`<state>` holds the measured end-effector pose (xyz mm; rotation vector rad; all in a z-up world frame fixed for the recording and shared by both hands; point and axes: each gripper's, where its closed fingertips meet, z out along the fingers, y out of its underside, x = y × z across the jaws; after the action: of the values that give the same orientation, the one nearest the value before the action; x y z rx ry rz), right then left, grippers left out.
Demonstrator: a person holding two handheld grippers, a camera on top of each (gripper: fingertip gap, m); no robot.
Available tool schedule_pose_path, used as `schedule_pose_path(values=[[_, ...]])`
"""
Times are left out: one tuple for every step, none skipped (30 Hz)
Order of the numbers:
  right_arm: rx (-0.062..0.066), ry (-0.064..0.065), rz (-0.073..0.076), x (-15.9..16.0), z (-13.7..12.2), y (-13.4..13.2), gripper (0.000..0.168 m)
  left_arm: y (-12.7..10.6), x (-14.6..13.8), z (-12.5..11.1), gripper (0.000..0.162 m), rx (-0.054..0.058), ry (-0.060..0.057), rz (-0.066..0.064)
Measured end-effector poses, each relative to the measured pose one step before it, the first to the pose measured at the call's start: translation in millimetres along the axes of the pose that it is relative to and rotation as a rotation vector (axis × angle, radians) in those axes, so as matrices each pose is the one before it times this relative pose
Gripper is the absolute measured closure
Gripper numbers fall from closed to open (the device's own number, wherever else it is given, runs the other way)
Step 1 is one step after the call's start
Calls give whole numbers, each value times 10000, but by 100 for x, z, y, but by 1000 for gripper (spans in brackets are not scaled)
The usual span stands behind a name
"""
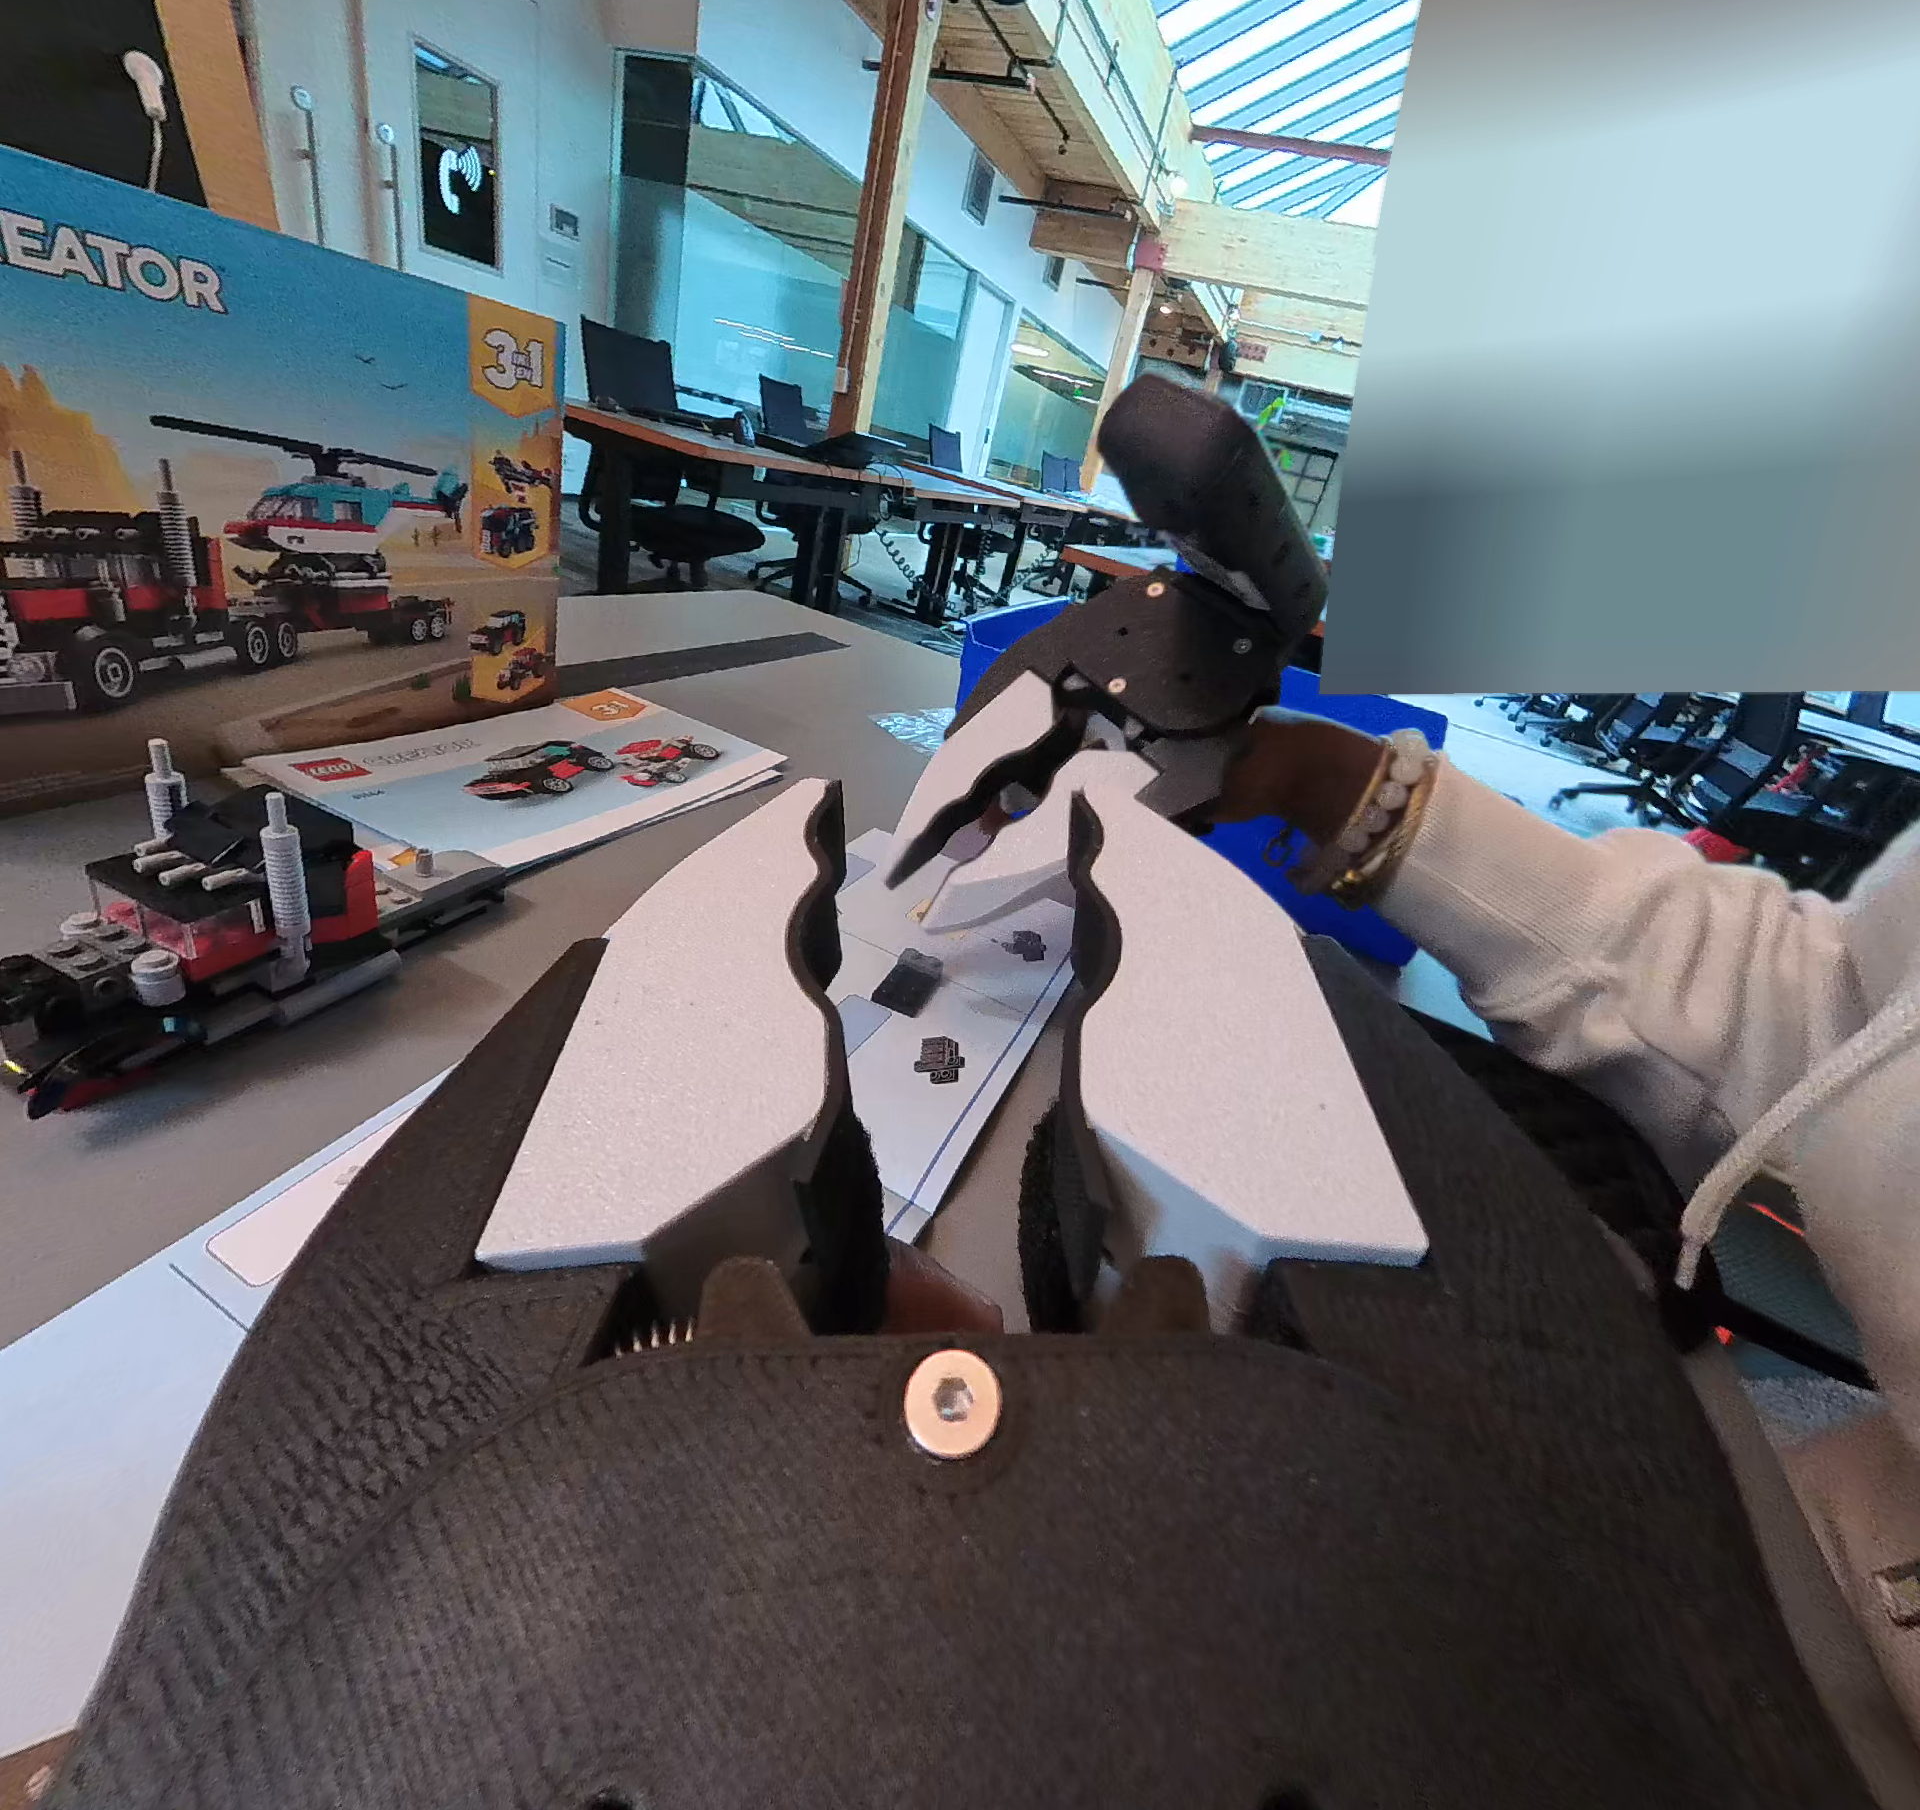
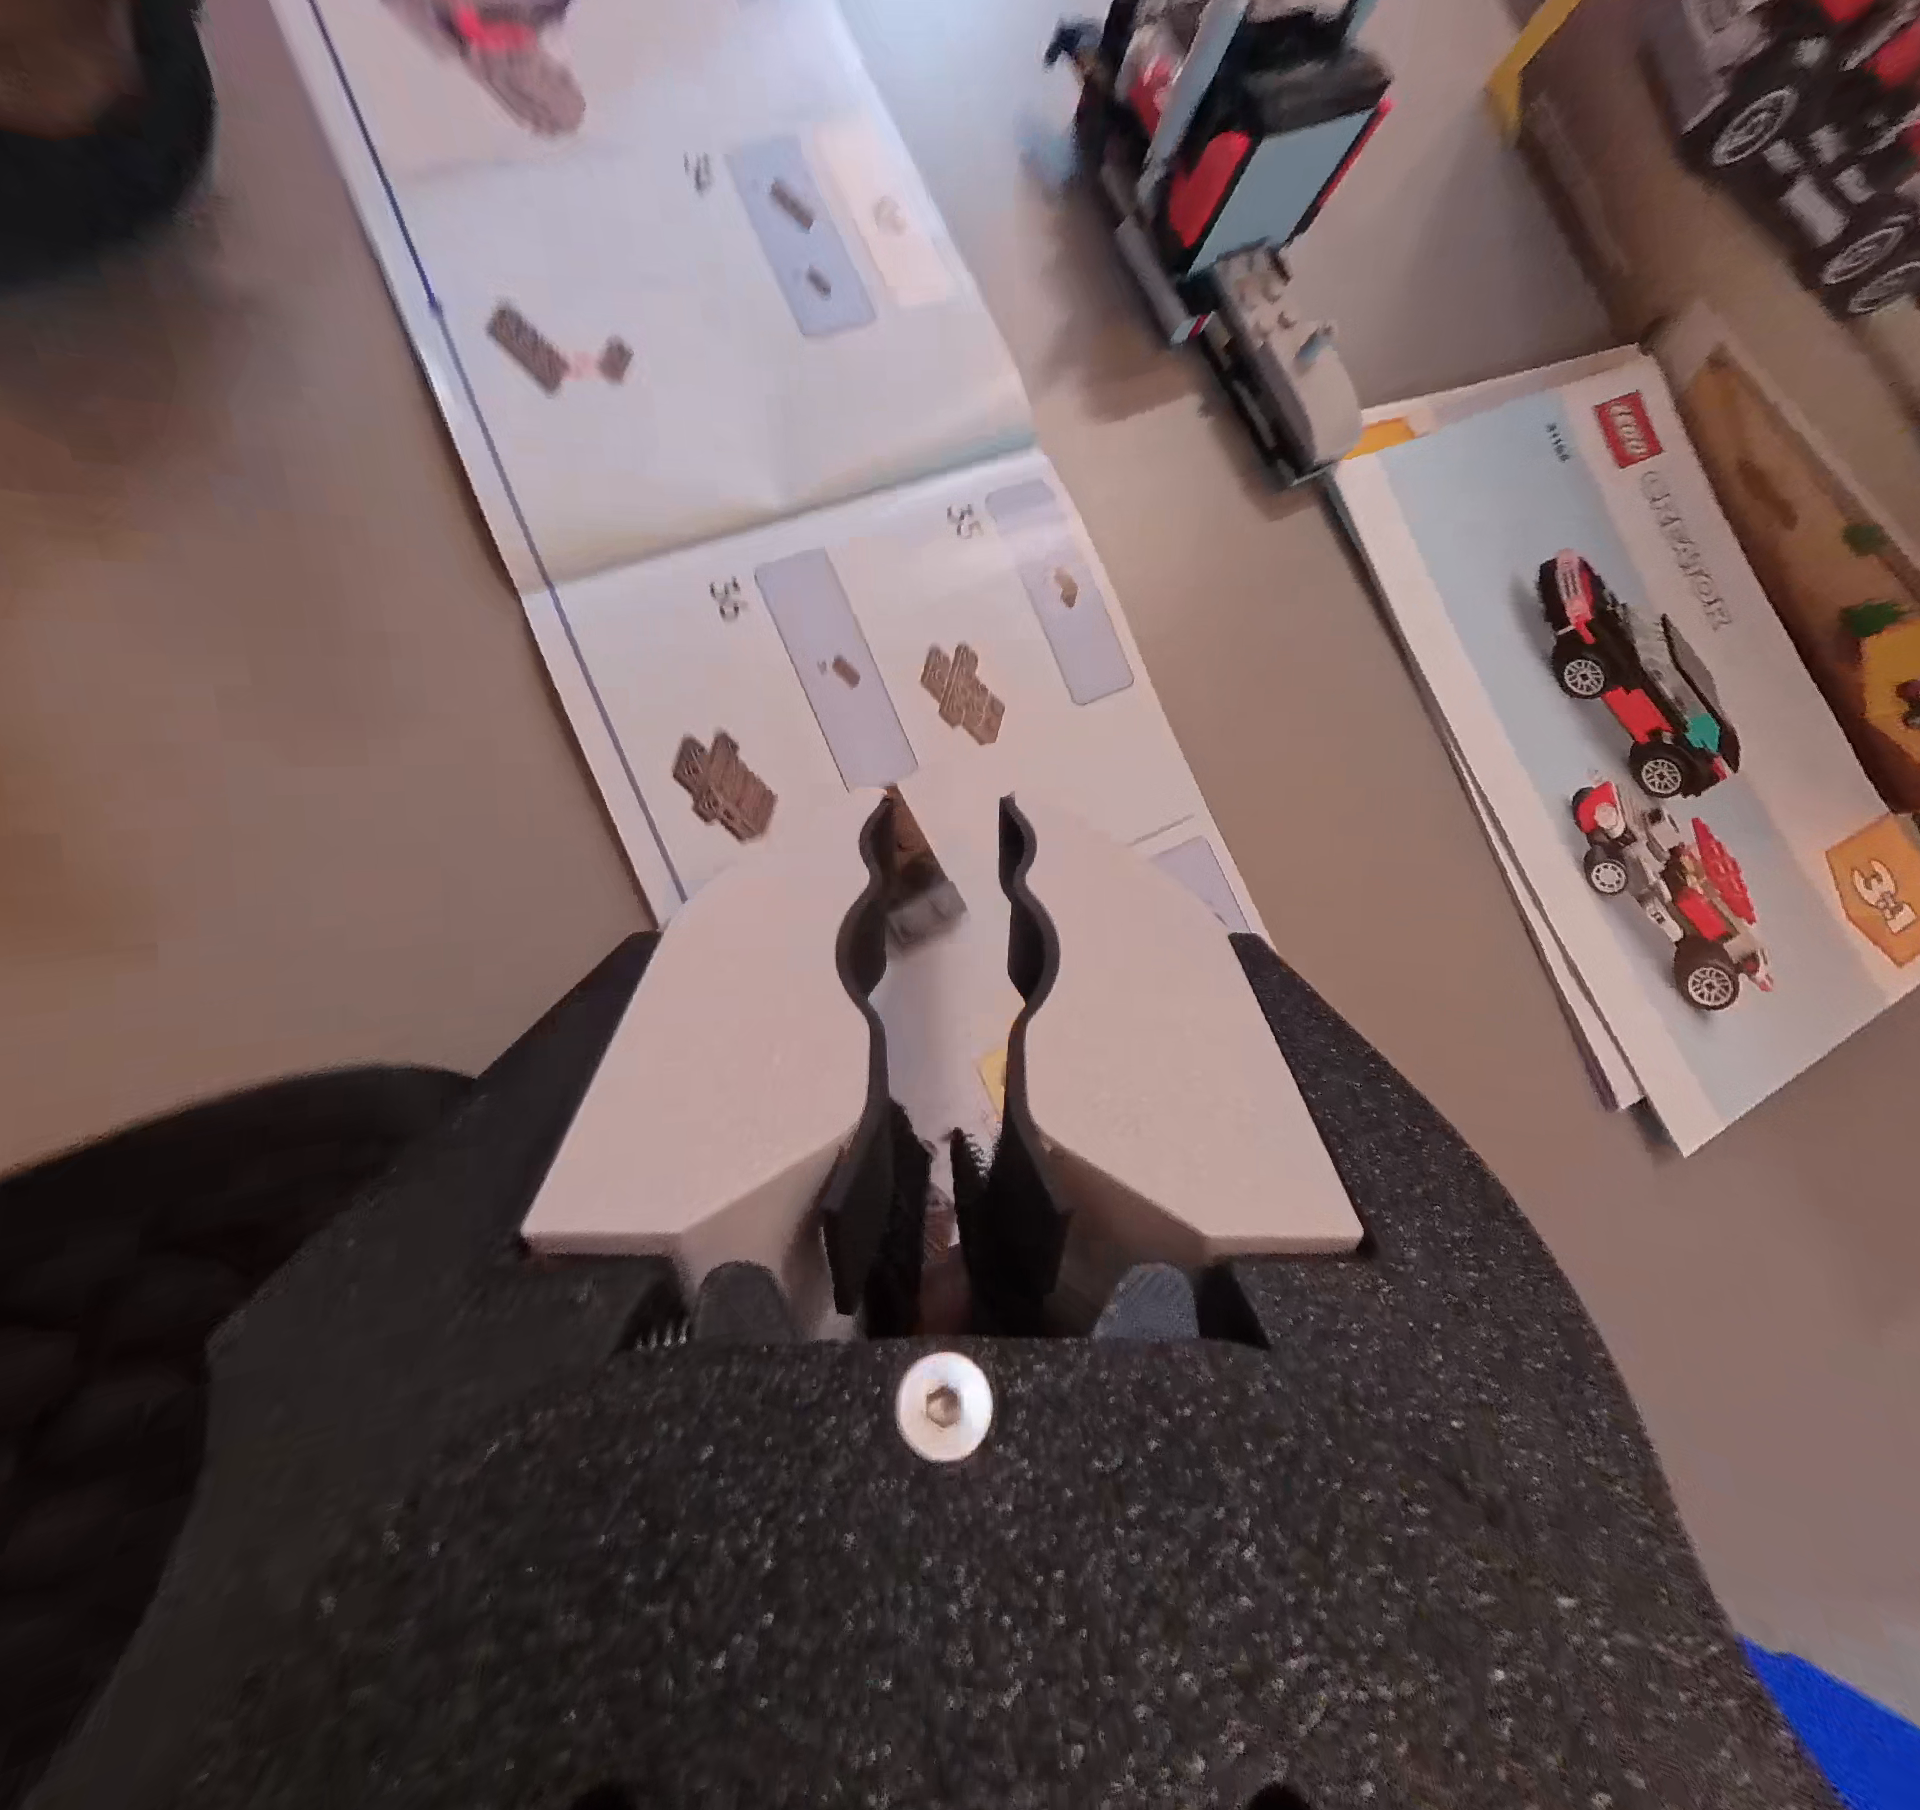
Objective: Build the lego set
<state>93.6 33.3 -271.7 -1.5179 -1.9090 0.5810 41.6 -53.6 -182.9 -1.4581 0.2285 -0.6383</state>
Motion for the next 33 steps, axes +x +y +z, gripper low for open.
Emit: schedule_pose_path(values=[[340, 170, 387, -140, -203, -651, 149, 14, 52, 3, 120, -5, 12, 43], [421, 220, 469, -92, -226, -779, 149, -3, 61, -22, 120, 7, 7, 52], [492, 191, 551, -174, -206, -876, 149, -19, 48, -21, 120, 20, -2, 60], [525, 138, 583, -321, -192, -903, 148, -24, 34, -28, 121, 23, -16, 62], [581, 155, 623, -361, -156, -925, 148, -10, 22, -19, 121, 12, -23, 51], [638, 60, 620, -514, -118, -875, 147, 0, 18, -10, 121, 9, -21, 32], [634, -120, 495, -731, -84, -713, 147, -24, -21, -10, 122, 12, -28, 14], [597, -102, 409, -589, -74, -535, 147, 1, -45, -9, 122, -1, -38, 2], [447, 33, 272, -268, -63, -281, 147, 16, -32, 11, 122, -18, -26, -3], [321, 50, 53, -120, -121, -113, 147, 21, -32, 6, 122, -20, -35, 0], [288, 35, -34, -28, -150, -97, 147, 24, -85, 5, 122, -13, -79, 10], [243, 53, 30, 100, -168, -61, 147, 26, -73, -1, 122, -11, -84, 22], [177, -5, 124, 100, -123, 19, 147, 23, -1, -2, 122, -7, -30, 39], [130, -66, 204, 61, -66, 101, 147, 32, 43, -2, 122, -3, 20, 31], [70, -56, 239, 94, -35, 169, 147, 18, 31, -7, 122, 4, 42, -18], [1, -78, 169, 38, -17, 201, 147, 14, -21, -12, 122, 11, 52, -88], [0, -145, 40, -111, -33, 88, 146, -12, -42, -20, 122, 22, 70, -144], [78, -162, -28, -208, -82, -103, 146, -46, -22, -25, 122, 39, 99, -154], [114, -79, -74, -167, -97, -145, 146, -37, 17, -41, 122, 50, 112, -128], [52, -48, -98, -154, -59, -41, 146, -46, 49, -51, 122, 57, 111, -94], [-33, -40, -97, -183, -12, 69, 146, -43, 63, -53, 122, 63, 101, -65], [-69, -37, -97, -168, 32, 90, 146, -66, 47, -57, 122, 77, 72, -45], [-61, -68, -71, -199, 28, 55, 146, -94, -9, -61, 122, 88, 30, -41], [-43, -76, -16, -163, 22, 49, 146, -96, -52, -63, 122, 91, -13, -39], [-36, -56, 46, -96, -4, 52, 146, -86, -91, -63, 122, 75, -59, -21], [-18, -49, 91, -32, -12, 48, 146, -85, -72, -41, 122, 67, -54, -6], [5, -64, 133, 2, -52, 11, 146, -81, -32, -50, 122, 72, -31, 2], [40, -91, 169, 12, -75, -44, 146, -80, -32, -58, 122, 69, -25, 2], [58, -80, 192, 52, -91, -67, 147, -55, -42, -39, 122, 52, -28, -4], [53, -17, 193, 159, -112, -49, 147, -26, -35, -19, 121, 29, -27, -7], [48, 35, 155, 229, -120, -62, 147, 0, -45, 5, 121, 5, -25, -5], [23, 34, 124, 220, -96, -22, 147, 29, -14, 24, 120, -16, -10, 0], [0, -32, 106, 85, -66, 4, 147, 34, 3, 26, 120, -27, 6, 2]])
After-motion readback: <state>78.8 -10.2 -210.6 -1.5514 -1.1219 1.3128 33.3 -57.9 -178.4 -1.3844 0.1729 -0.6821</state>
